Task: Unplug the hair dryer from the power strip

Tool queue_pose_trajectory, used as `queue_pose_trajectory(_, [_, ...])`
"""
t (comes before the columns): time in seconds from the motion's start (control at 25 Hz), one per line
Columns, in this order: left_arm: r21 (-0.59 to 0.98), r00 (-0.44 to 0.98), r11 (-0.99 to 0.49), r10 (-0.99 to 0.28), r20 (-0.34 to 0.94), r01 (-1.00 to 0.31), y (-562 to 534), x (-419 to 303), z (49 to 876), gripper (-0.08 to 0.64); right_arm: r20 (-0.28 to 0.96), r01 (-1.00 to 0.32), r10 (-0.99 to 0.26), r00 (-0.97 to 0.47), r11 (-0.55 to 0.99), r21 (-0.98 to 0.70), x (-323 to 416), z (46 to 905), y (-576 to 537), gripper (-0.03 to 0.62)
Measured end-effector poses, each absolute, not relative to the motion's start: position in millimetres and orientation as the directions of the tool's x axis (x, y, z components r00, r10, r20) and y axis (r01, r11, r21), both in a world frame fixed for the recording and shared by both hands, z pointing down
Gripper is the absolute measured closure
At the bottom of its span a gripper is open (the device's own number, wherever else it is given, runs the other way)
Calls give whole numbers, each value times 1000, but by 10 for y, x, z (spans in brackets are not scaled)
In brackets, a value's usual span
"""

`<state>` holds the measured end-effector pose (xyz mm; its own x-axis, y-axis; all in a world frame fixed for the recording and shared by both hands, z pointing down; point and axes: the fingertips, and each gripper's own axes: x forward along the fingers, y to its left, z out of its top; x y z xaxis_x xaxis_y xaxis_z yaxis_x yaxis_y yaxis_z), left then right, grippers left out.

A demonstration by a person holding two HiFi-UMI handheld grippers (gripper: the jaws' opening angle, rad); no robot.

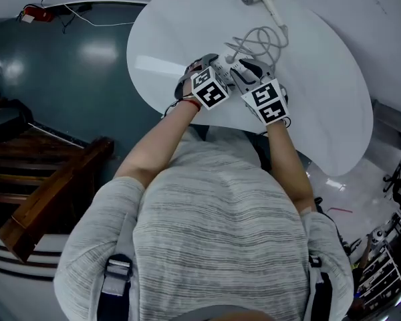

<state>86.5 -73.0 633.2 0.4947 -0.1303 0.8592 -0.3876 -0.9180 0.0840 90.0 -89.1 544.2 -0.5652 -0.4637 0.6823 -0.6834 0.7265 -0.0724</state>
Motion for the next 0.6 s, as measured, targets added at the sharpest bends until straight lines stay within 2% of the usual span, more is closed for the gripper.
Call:
queue_pose_trajectory(0.28, [94,564,-905,-174,807,-414,-761,900,6350,98,770,-651,-422,-479,759,11,837,5756,-1053,472])
queue_pose_trajectory(0.36, [96,561,-902,-177,809,-421,-756,892,6346,98,797,-626,-408,-446,778,48,800,5828,-1064,518])
queue_pose_trajectory(0.6, [107,529,-891,-162,833,-441,-760,895,6355,98,842,-622,-361,-401,782,39,810,5826,-1068,537])
